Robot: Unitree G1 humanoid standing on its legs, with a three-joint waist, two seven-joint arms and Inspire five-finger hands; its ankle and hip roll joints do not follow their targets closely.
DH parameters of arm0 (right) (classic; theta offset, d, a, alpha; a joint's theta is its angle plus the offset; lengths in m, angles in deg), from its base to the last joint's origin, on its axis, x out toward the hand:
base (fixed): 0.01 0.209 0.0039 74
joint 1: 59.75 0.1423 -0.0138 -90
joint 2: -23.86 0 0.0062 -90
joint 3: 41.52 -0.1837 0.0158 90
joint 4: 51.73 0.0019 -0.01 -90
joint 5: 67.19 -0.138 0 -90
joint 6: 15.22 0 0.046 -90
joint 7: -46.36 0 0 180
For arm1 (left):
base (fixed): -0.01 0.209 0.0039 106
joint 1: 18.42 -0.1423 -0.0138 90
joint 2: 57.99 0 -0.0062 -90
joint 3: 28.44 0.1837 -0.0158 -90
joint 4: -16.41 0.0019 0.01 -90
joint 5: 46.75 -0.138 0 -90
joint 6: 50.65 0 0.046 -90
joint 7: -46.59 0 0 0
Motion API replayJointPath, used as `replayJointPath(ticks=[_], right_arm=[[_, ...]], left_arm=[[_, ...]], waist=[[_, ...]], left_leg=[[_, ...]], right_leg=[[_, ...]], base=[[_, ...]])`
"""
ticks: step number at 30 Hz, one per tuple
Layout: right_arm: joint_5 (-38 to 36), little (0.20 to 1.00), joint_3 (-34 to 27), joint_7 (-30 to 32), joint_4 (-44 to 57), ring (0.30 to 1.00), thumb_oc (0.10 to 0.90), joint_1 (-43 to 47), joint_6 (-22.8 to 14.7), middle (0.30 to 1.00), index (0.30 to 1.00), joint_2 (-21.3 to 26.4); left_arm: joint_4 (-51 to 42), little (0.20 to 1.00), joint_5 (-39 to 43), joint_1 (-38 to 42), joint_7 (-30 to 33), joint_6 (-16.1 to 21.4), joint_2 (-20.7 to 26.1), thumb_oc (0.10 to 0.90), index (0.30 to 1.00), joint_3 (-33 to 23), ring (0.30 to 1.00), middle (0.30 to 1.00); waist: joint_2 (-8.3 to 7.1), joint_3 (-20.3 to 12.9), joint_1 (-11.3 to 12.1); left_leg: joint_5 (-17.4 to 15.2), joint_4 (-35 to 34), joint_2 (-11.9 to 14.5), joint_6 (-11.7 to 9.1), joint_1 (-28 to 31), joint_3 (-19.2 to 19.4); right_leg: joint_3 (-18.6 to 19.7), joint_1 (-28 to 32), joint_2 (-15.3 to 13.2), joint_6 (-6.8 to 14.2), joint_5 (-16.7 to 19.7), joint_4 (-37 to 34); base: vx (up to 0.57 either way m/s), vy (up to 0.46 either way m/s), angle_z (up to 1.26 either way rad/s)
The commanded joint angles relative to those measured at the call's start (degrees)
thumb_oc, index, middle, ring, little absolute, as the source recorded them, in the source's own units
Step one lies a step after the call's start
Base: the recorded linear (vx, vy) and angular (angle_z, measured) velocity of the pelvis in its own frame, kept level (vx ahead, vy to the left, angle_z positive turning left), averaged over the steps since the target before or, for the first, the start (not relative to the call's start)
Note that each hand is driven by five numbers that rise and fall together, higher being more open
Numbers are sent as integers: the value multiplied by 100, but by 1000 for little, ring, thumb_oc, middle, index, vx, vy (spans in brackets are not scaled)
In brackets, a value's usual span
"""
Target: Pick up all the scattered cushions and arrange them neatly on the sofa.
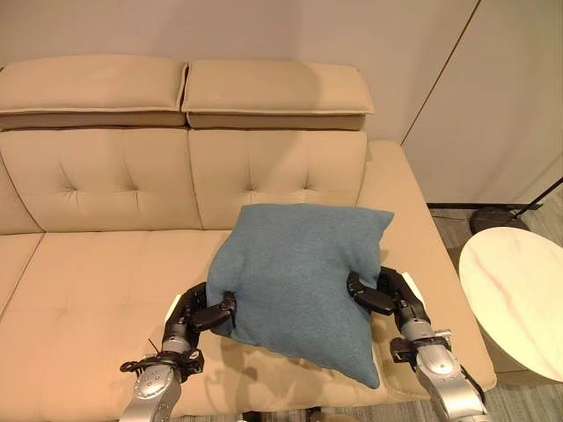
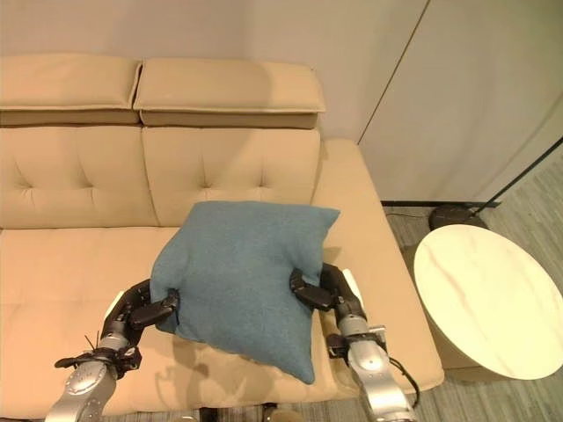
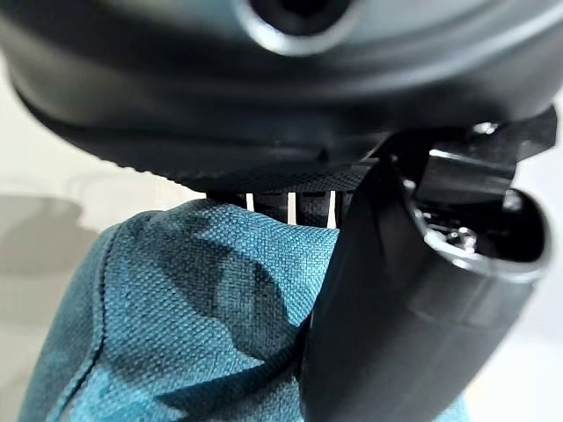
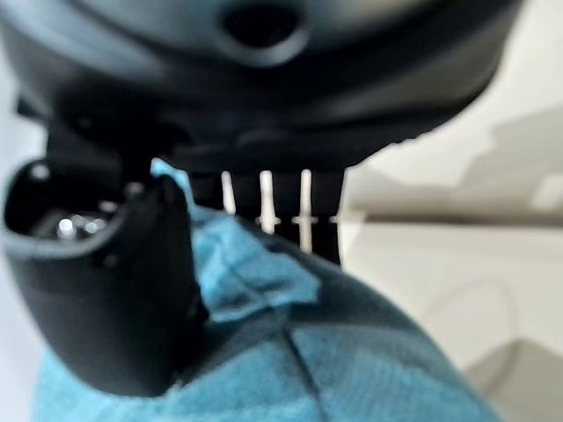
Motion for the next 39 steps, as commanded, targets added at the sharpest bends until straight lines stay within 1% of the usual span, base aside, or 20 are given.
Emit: replayJointPath(ticks=[1, 2, 5, 6, 7, 10, 13, 18, 20, 21, 23, 24, 27, 28, 31, 33, 34, 36, 37, 39], right_arm=[[-11, 300, 197, 252, 428, 300, 400, 989, -826, 300, 300, -102], [-7, 300, 278, 391, 397, 300, 400, 1252, -859, 300, 300, -88], [105, 300, 429, 701, 253, 300, 400, 1973, -950, 300, 300, -7], [264, 300, 508, 949, 180, 300, 400, 2475, -1033, 300, 300, 110], [264, 300, 508, 950, 176, 300, 400, 2479, -1035, 300, 300, 111], [613, 300, 627, 1338, 120, 300, 400, 3271, -1125, 300, 300, 338], [925, 300, 673, 1575, 225, 300, 400, 3719, -1162, 300, 300, 505], [1412, 300, 622, 1925, 528, 300, 400, 4152, -1208, 300, 300, 664], [1753, 300, 645, 2140, 683, 300, 400, 4387, -1212, 300, 300, 751], [2101, 300, 656, 2371, 706, 300, 400, 4573, -1177, 300, 300, 874], [2368, 300, 700, 2571, 696, 300, 400, 4745, -1152, 300, 300, 951], [2668, 300, 738, 2806, 632, 300, 400, 4974, -1054, 300, 300, 1082], [3060, 300, 859, 3113, 446, 300, 400, 5432, -810, 300, 300, 1358], [3130, 300, 949, 3287, 133, 300, 400, 5765, -601, 300, 300, 1540], [3024, 300, 1083, 3359, -239, 300, 400, 6022, -510, 300, 300, 1604], [2818, 300, 1288, 3376, -767, 300, 400, 6282, -409, 300, 300, 1629], [2306, 300, 1580, 3262, -1608, 300, 400, 6615, -261, 300, 300, 1525], [1539, 300, 1898, 3080, -2644, 300, 400, 7024, -266, 300, 300, 1164], [1276, 300, 2110, 2983, -3184, 300, 400, 7265, -296, 300, 300, 1053], [992, 300, 2355, 2836, -3747, 300, 400, 7543, -309, 300, 300, 970]], left_arm=[[-1015, 300, -208, 1404, 148, 1158, 1, 400, 300, 223, 300, 300], [-995, 300, -247, 1622, 309, 1222, 25, 400, 300, 280, 300, 300], [-863, 300, -412, 2249, 645, 1378, 135, 400, 300, 360, 300, 300], [-794, 300, -563, 2730, 912, 1523, 268, 400, 300, 391, 300, 300], [-791, 300, -563, 2734, 913, 1525, 268, 400, 300, 391, 300, 300], [-886, 300, -850, 3521, 1319, 1787, 506, 400, 300, 422, 300, 300], [-1022, 300, -1062, 3928, 1591, 1953, 604, 400, 300, 432, 300, 300], [-1264, 300, -1296, 4210, 1924, 2120, 583, 400, 300, 326, 300, 300], [-1306, 300, -1486, 4286, 2193, 2157, 526, 400, 300, 277, 300, 300], [-1248, 300, -1633, 4352, 2413, 2162, 476, 400, 300, 249, 300, 300], [-1168, 300, -1694, 4397, 2603, 2165, 397, 400, 300, 219, 300, 300], [-1069, 300, -1706, 4455, 2802, 2174, 321, 400, 300, 193, 300, 300], [-955, 300, -1731, 4550, 3052, 2182, 300, 400, 300, 84, 300, 300], [-701, 300, -1661, 4701, 3143, 2131, 340, 400, 300, 98, 300, 300], [-355, 300, -1568, 4895, 3154, 2094, 390, 400, 300, 213, 300, 300], [163, 300, -1457, 5182, 3117, 2022, 502, 400, 300, 417, 300, 300], [959, 300, -1187, 5615, 3015, 1881, 611, 400, 300, 769, 300, 300], [2175, 300, -822, 6468, 2843, 1715, 792, 400, 300, 1294, 300, 300], [2855, 300, -744, 7040, 2699, 1594, 927, 400, 300, 1616, 300, 300], [3534, 300, -733, 7616, 2577, 1470, 1040, 400, 300, 1960, 300, 300]], waist=[[3, -375, -7], [27, -273, 1], [83, -216, 26], [93, -180, 50], [93, -187, 50], [100, -261, 98], [81, -359, 136], [58, -456, 178], [53, -473, 205], [31, -459, 230], [25, -464, 249], [-9, -453, 286], [-57, -439, 348], [-101, -391, 389], [-117, -366, 388], [-137, -332, 390], [-143, -295, 378], [-117, -237, 311], [-93, -212, 268], [-44, -177, 211]], left_leg=[[-197, 9, 33, -208, -154, 24], [-141, 9, 47, -220, -319, 6], [-17, 9, 80, -243, -808, -44], [78, 9, 95, -272, -1101, -87], [80, 9, 95, -272, -1111, -87], [203, 9, 126, -338, -1603, -188], [305, 9, 139, -393, -1893, -244], [336, 9, 132, -436, -2090, -327], [293, 9, 134, -446, -2135, -364], [368, 9, 124, -457, -2223, -390], [384, 9, 126, -467, -2300, -405], [391, 9, 127, -474, -2367, -440], [419, 9, 125, -494, -2510, -482], [446, 9, 122, -521, -2619, -511], [464, 9, 125, -535, -2706, -544], [493, 9, 129, -547, -2808, -585], [491, 9, 151, -557, -2912, -608], [558, 9, 165, -571, -3070, -630], [590, 9, 158, -575, -3143, -655], [622, 9, 137, -579, -3254, -658]], right_leg=[[-87, 220, -211, 510, -235, 34], [-62, 54, -203, 514, -198, 34], [-11, -457, -182, 518, -80, 34], [19, -746, -152, 522, 1, 34], [19, -756, -152, 522, 3, 34], [63, -1235, -129, 537, 90, 34], [36, -1500, -167, 536, 146, 34], [-4, -1715, -189, 535, 165, 34], [-11, -1763, -183, 553, 148, 34], [-10, -1861, -188, 549, 194, 34], [-5, -1936, -188, 554, 209, 34], [-12, -2019, -190, 557, 222, 34], [-33, -2149, -184, 559, 233, 34], [-57, -2250, -176, 552, 237, 34], [-76, -2339, -184, 546, 250, 34], [-91, -2430, -183, 537, 265, 34], [-89, -2522, -164, 528, 256, 34], [-72, -2684, -140, 512, 310, 34], [-68, -2760, -141, 511, 345, 34], [-54, -2888, -139, 517, 404, 34]], base=[[-181, -30, 6], [-241, -33, 8], [-208, -33, 5], [-149, -37, 3], [-137, -43, 3], [-81, -45, 2], [-44, -45, 2], [7, -37, 0], [25, -33, 1], [0, 0, 0], [-12, -44, 2], [6, -71, 6], [35, -84, 15], [51, -102, 19], [25, -56, 15], [12, -47, 28], [8, -46, 9], [-17, -22, 11], [-35, 5, 11], [-29, 16, -3]])
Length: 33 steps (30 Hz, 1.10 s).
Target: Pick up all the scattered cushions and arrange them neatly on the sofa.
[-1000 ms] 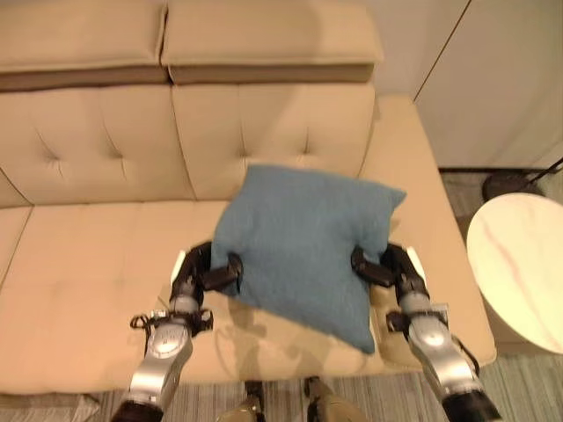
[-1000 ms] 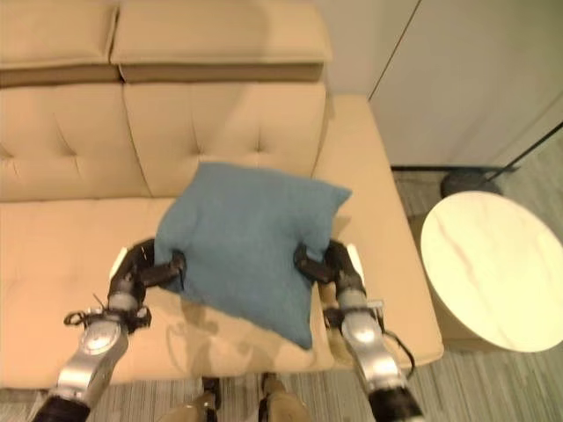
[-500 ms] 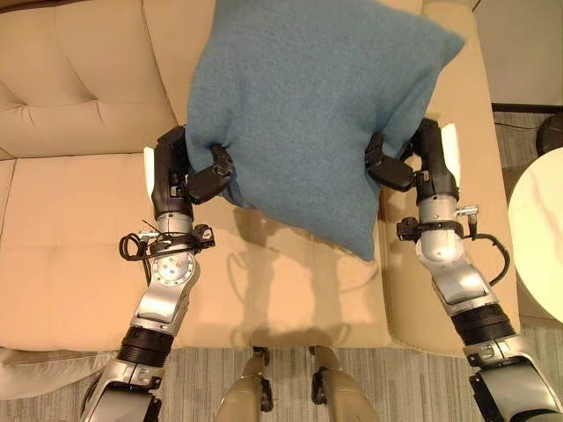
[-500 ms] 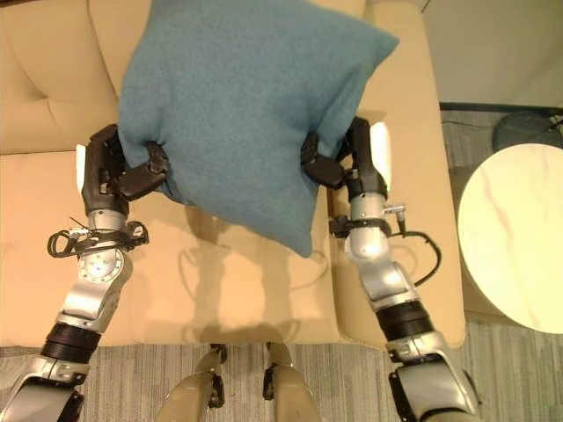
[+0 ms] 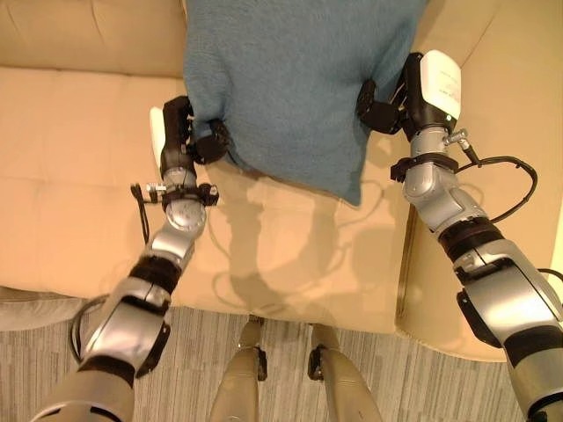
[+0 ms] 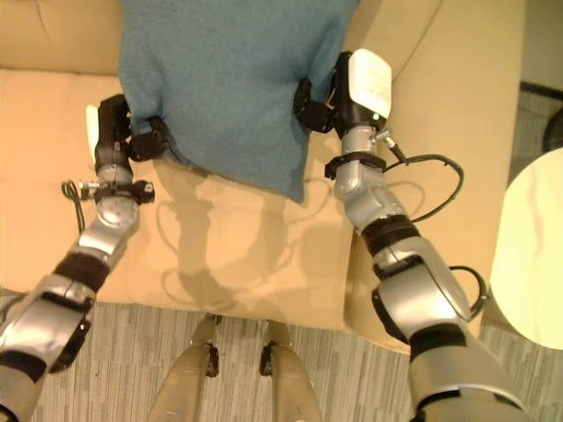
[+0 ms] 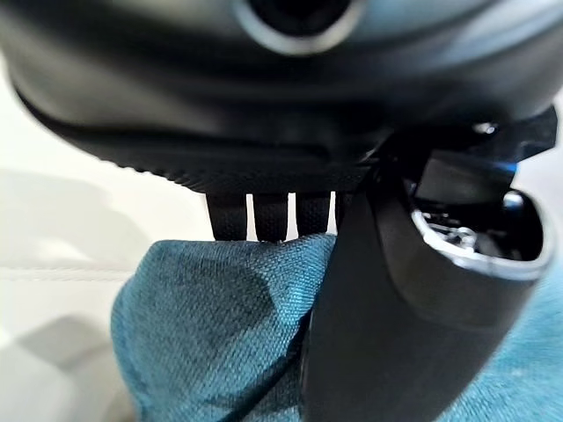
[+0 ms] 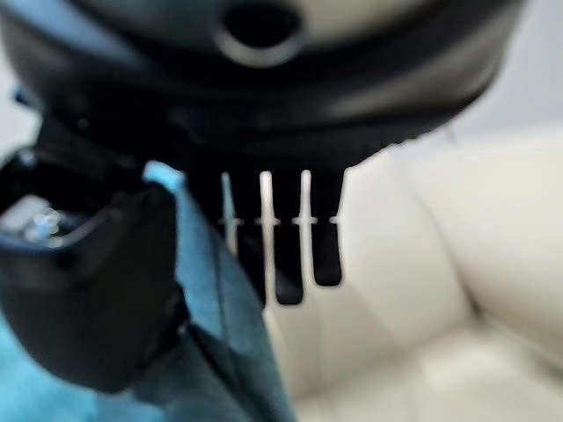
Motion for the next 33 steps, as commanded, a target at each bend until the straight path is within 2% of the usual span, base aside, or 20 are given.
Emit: replayJointPath(ticks=[1, 2, 3, 4, 11, 17, 21, 25, 27, 28, 29, 30, 31, 32, 33], right_arm=[[-438, 354, -155, 214, 853, 354, 436, 278, -334, 354, 354, 233], [-589, 799, -73, 112, 728, 799, 733, 385, -297, 799, 799, 252], [-591, 900, -71, 111, 726, 900, 800, 389, -298, 900, 900, 253], [-614, 900, -72, 80, 696, 900, 800, 419, -259, 900, 900, 282], [-606, 900, -234, -26, 982, 900, 800, 73, -185, 900, 900, 489], [-689, 900, -632, -81, 1298, 900, 800, -437, -235, 900, 900, 664], [-947, 900, -785, -166, 1462, 900, 800, -627, -305, 900, 900, 731], [-1380, 900, -1179, -343, 1791, 900, 800, -1084, -388, 900, 900, 832], [-1909, 900, -1675, -474, 2139, 900, 800, -1691, -578, 900, 900, 717], [-1907, 900, -1685, -475, 2154, 900, 800, -1707, -573, 900, 900, 713], [-2616, 900, -2009, -731, 2307, 900, 800, -2123, -813, 900, 900, 468], [-2972, 900, -2100, -939, 2311, 900, 800, -2296, -921, 900, 900, 357], [-3295, 900, -2130, -1170, 2304, 900, 800, -2430, -957, 900, 900, 283], [-4257, 900, -2029, -1963, 2089, 900, 800, -2605, -933, 900, 900, 193], [-4485, 900, -1981, -2140, 2004, 900, 800, -2607, -904, 900, 900, 172]], left_arm=[[-1171, 300, 4, 480, 8, 612, 170, 400, 300, -99, 300, 300], [-1137, 451, 13, 612, -38, 584, 223, 500, 451, -37, 451, 451], [-1136, 768, 14, 614, -40, 584, 223, 712, 768, -38, 768, 768], [-1205, 900, 22, 577, -37, 588, 222, 800, 900, -65, 900, 900], [-1877, 900, 346, -311, -238, 721, -191, 800, 900, -368, 900, 900], [-2152, 900, 619, -1261, -554, 697, -635, 800, 900, -585, 900, 900], [-2380, 900, 584, -1506, -685, 666, -615, 800, 900, -585, 900, 900], [-2758, 900, 453, -1975, -803, 607, -339, 800, 900, -798, 900, 900], [-2988, 900, 466, -2448, -937, 587, -111, 800, 900, -1147, 900, 900], [-2998, 900, 466, -2459, -939, 584, -105, 800, 900, -1146, 900, 900], [-3068, 900, 543, -2754, -1042, 582, -33, 800, 900, -1354, 900, 900], [-3085, 900, 567, -2862, -1120, 573, 44, 800, 900, -1431, 900, 900], [-3080, 900, 584, -2964, -1230, 554, 130, 800, 900, -1491, 900, 900], [-2853, 900, 614, -3202, -1523, 525, 510, 800, 900, -1672, 900, 900], [-2802, 900, 612, -3247, -1569, 517, 589, 800, 900, -1701, 900, 900]], waist=[[-165, -839, -109], [-122, -800, -122], [-120, -801, -123], [-105, -785, -128], [-78, -814, -154], [-127, -917, -215], [-143, -927, -234], [-152, -934, -252], [-126, -927, -245], [-137, -933, -252], [-117, -935, -228], [-119, -941, -209], [-115, -939, -198], [-89, -947, -130], [-80, -950, -111]], left_leg=[[-112, -66, -70, -301, 239, 30], [-99, -66, -84, -300, 175, 27], [-98, -66, -84, -300, 172, 27], [-93, -66, -82, -302, 153, 21], [-106, -66, -111, -302, 96, 11], [-154, -66, -123, -312, 113, 20], [-169, -66, -120, -312, 131, 32], [-201, -66, -123, -308, 175, 49], [-232, -66, -126, -300, 239, 69], [-197, -66, -135, -297, 220, 69], [-251, -66, -130, -296, 276, 67], [-263, -66, -138, -295, 299, 65], [-263, -66, -146, -298, 309, 74], [-248, -66, -151, -315, 339, 94], [-239, -66, -148, -323, 339, 98]], right_leg=[[176, 333, -294, 726, -104, 26], [194, 268, -296, 731, -85, 26], [193, 265, -296, 731, -84, 26], [188, 237, -303, 732, -76, 26], [195, 155, -304, 726, -68, 26], [213, 144, -296, 730, -83, 26], [208, 157, -304, 735, -82, 26], [206, 194, -306, 744, -79, 26], [196, 256, -315, 745, -98, 26], [196, 239, -324, 742, -72, 26], [198, 293, -326, 744, -110, 26], [202, 312, -326, 744, -115, 26], [202, 326, -327, 743, -114, 26], [187, 342, -349, 731, -102, 26], [179, 345, -352, 727, -105, 26]], base=[[-36, 26, -9], [-22, 16, -8], [-26, 22, 4], [-7, 3, 23], [-4, 1, -4], [3, -1, 2], [-11, -7, -5], [1, 0, -1], [-1, 0, -3], [12, -11, -3], [6, -12, -6], [20, -14, -5], [-4, -13, -6], [-3, -10, -13], [0, -6, -11]])
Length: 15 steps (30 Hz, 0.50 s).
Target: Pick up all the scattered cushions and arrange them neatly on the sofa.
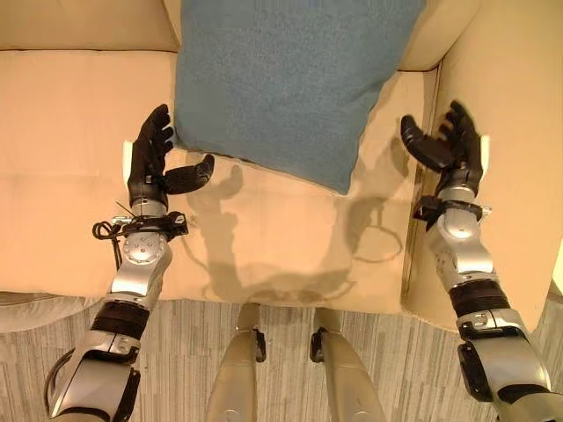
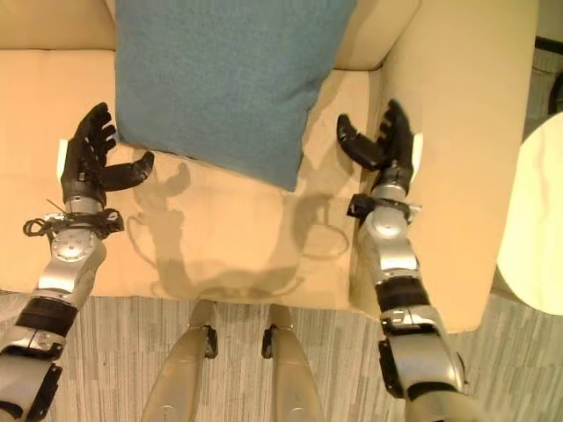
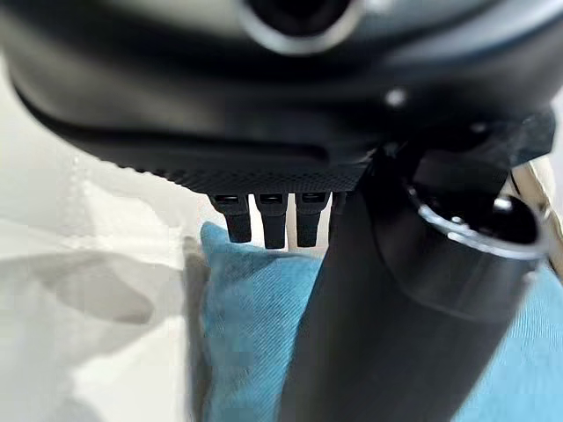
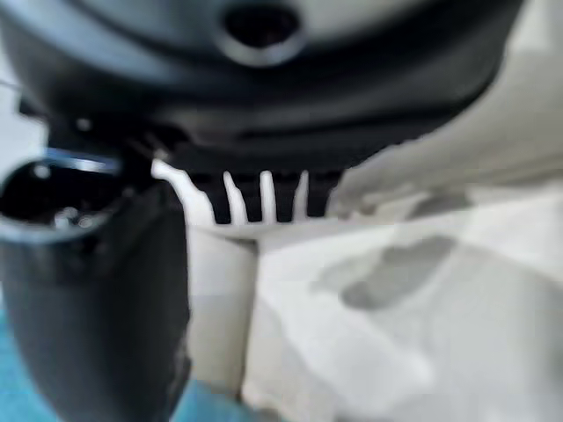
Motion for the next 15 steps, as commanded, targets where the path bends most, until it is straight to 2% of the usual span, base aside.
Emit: replayJointPath(ticks=[1, 2, 5, 14, 15], right_arm=[[-706, 900, 660, -744, -11, 900, 800, 227, -311, 900, 900, 225], [-844, 900, 827, -984, 52, 900, 800, 319, -320, 900, 900, 148], [-914, 900, 843, -1061, 198, 900, 800, 345, -365, 900, 900, 78], [-803, 900, 697, -876, 743, 900, 800, 577, -672, 900, 900, -298], [-735, 825, 667, -820, 760, 825, 750, 673, -707, 825, 825, -333]], left_arm=[[244, 900, -8, -130, -45, 475, -369, 800, 900, 71, 900, 900], [306, 900, -36, -281, -81, 501, -404, 800, 900, 11, 900, 900], [345, 900, -19, -396, -101, 507, -487, 800, 900, -46, 900, 900], [542, 900, 168, -918, -143, 499, -760, 800, 900, -378, 900, 900], [546, 900, 209, -1051, -160, 507, -781, 800, 900, -454, 900, 900]], waist=[[-32, -1522, 7], [-19, -1489, 101], [-11, -1474, 137], [41, -1407, 313], [53, -1394, 361]], left_leg=[[-553, 1, -108, -286, 118, 99], [-523, 1, -104, -305, 134, 90], [-518, 1, -105, -312, 155, 85], [-514, 1, -109, -328, 221, 78], [-516, 1, -115, -327, 222, 71]], right_leg=[[-124, -7, -203, 491, -85, 21], [-153, 22, -217, 480, -92, 21], [-157, 45, -215, 474, -105, 21], [-213, 116, -239, 468, -120, 21], [-219, 120, -240, 466, -123, 21]], base=[[3, -7, -7], [2, -7, 3], [2, -4, 3], [2, 1, 3], [9, -6, -3]])
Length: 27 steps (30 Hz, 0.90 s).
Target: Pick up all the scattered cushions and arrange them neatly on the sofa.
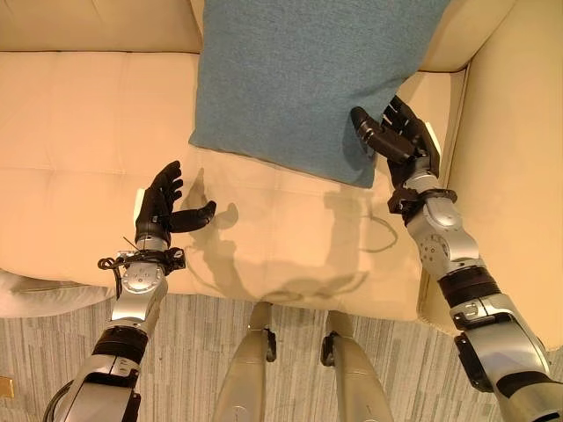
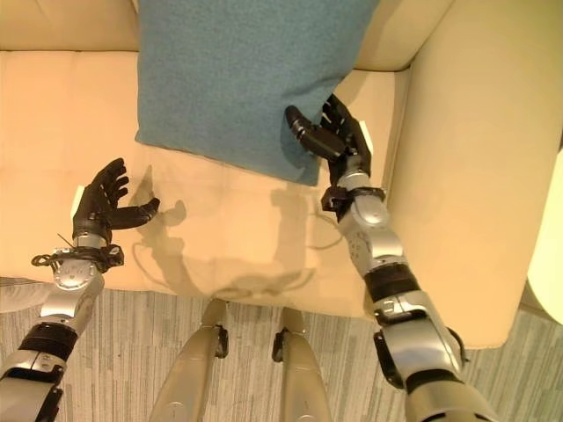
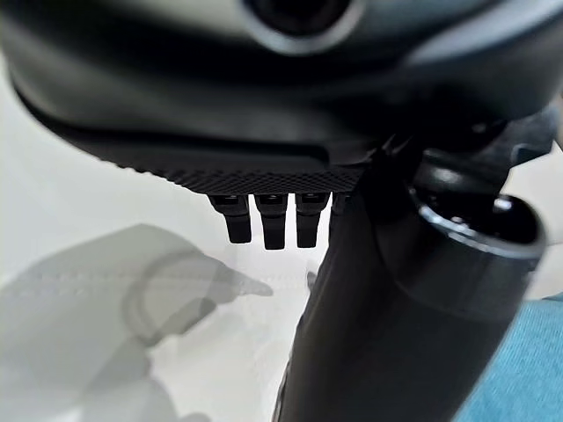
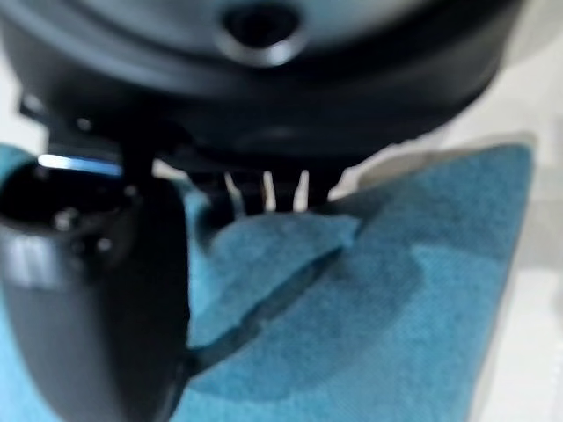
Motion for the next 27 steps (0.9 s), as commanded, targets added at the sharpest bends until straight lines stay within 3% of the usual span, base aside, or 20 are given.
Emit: replayJointPath(ticks=[1, 2, 11, 17, 27], right_arm=[[102, 420, 10, -16, 268, 420, 480, 156, -849, 420, 420, -354], [150, 300, -12, 12, 243, 300, 400, 210, -861, 300, 300, -343], [715, 300, -341, 394, 334, 300, 400, 218, -898, 300, 300, -11], [962, 300, -684, 707, 399, 300, 400, 180, -917, 300, 300, 456], [1330, 300, -312, 849, 31, 300, 400, 884, -775, 300, 300, 1160]], left_arm=[[79, 900, 203, -563, 12, 504, 200, 800, 900, -135, 900, 900], [68, 900, 219, -641, -14, 509, 197, 800, 900, -168, 900, 900], [23, 900, 356, -1290, -145, 508, 169, 800, 900, -546, 900, 900], [-8, 900, 456, -1556, -218, 476, 137, 800, 900, -671, 900, 900], [-115, 900, 547, -1749, -356, 488, 254, 800, 900, -630, 900, 900]], waist=[[-285, -1257, 35], [-274, -1263, 61], [-259, -1279, 175], [-272, -1312, 178], [-266, -1323, 247]], left_leg=[[-422, 0, -135, -270, 264, 183], [-418, 0, -140, -269, 254, 177], [-380, 0, -139, -263, 235, 130], [-436, 0, -132, -252, 265, 110], [-423, 0, -130, -242, 250, 105]], right_leg=[[-100, 106, -259, 466, -124, 21], [-105, 96, -262, 465, -123, 21], [-177, 91, -266, 443, -133, 21], [-195, 100, -254, 448, -176, 21], [-176, 90, -245, 434, -168, 21]], base=[[10, 2, -3], [0, 0, 0], [6, 0, 1], [17, 1, 2], [0, 0, 0]])
